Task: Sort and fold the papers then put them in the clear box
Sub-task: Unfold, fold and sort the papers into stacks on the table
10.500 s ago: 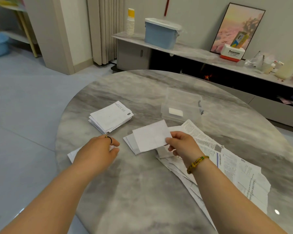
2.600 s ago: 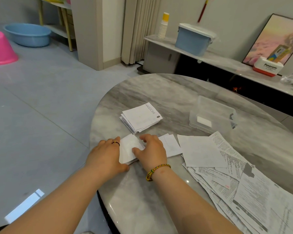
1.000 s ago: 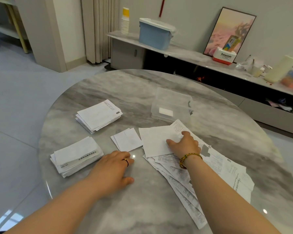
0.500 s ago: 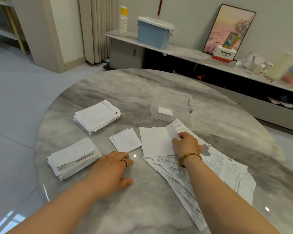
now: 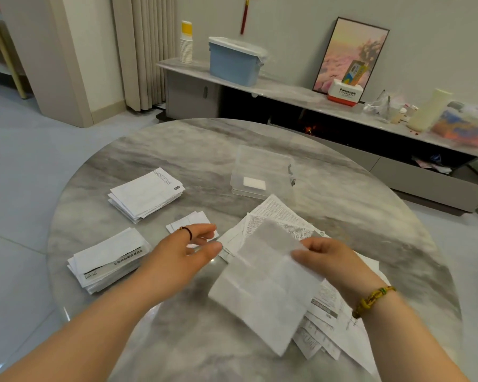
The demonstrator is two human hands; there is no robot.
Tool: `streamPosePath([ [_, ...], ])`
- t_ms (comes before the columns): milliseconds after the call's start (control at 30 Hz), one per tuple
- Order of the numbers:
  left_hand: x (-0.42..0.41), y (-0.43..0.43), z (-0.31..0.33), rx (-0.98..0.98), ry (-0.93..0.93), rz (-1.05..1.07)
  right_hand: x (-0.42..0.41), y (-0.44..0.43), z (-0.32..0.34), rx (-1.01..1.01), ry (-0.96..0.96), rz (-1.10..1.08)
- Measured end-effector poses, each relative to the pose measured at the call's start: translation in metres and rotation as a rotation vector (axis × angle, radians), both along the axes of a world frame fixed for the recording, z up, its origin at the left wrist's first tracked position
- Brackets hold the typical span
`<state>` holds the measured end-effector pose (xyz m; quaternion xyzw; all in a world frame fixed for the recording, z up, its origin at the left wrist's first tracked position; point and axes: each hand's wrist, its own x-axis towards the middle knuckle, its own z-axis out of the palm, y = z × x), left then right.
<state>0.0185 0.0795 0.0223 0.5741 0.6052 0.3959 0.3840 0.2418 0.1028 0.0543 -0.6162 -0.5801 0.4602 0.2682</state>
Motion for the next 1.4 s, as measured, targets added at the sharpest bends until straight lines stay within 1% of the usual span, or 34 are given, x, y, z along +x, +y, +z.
streamPosePath([
  [100, 0.01, -0.004, 0.003, -0.13, -0.127, -0.112, -0.004, -0.009, -0.001, -0.062, 0.004, 0.094],
  [200, 0.014, -0.008, 0.007, -0.282, -0.169, -0.221, -0.007, -0.01, -0.002, -0.063, 0.074, 0.115],
  [267, 0.015, -0.009, 0.008, -0.325, -0.21, -0.206, -0.007, -0.01, -0.004, -0.058, 0.143, 0.098],
  [367, 0.015, -0.006, 0.006, -0.31, -0.327, -0.068, -0.005, -0.009, -0.011, -0.079, 0.251, 0.049],
  [433, 0.015, -0.001, 0.002, -0.298, -0.417, 0.027, -0.007, -0.009, -0.016, -0.115, 0.257, 0.093],
  [500, 0.013, 0.004, 0.0, -0.317, -0.457, 0.059, -0.011, -0.008, -0.02, -0.121, 0.251, 0.112],
  [700, 0.011, 0.012, -0.002, -0.345, -0.474, 0.001, -0.014, 0.004, -0.032, -0.066, 0.29, -0.023],
  [800, 0.007, 0.013, -0.001, -0.373, -0.486, -0.06, -0.011, 0.006, -0.033, -0.082, 0.34, -0.073],
  [967, 0.006, 0.014, 0.001, -0.423, -0.525, -0.076, -0.011, 0.007, -0.032, -0.101, 0.36, -0.048],
  [1167, 0.002, 0.014, 0.003, -0.409, -0.634, -0.072, -0.013, 0.003, -0.025, -0.185, 0.459, -0.017],
  [1300, 0.005, 0.012, 0.004, -0.392, -0.682, -0.065, -0.014, 0.004, -0.025, -0.169, 0.499, -0.049],
  [1400, 0.004, 0.012, 0.006, -0.383, -0.693, -0.058, -0.014, 0.004, -0.022, -0.15, 0.484, -0.084],
])
